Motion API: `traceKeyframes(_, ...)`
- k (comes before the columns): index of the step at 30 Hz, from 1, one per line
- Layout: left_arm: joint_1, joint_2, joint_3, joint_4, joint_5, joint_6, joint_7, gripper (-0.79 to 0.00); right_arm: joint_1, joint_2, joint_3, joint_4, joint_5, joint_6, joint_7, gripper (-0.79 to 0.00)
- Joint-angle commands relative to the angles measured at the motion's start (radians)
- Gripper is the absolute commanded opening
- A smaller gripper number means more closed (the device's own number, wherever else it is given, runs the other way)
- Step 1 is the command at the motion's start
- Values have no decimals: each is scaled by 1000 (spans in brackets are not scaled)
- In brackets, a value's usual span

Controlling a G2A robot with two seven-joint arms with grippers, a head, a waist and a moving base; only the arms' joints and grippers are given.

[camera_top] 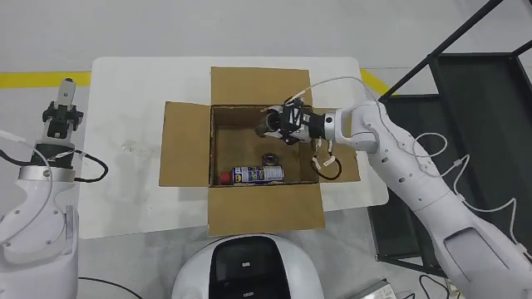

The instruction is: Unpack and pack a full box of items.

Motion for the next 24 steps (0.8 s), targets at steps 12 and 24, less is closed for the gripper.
traceKeyframes(12,0,0,0,0,0,0,0,0,171,-137,-279,248,-106,149,58,-785)
traceKeyframes(24,0,0,0,0,0,0,0,0,223,-208,-360,382,-123,125,87,-566)
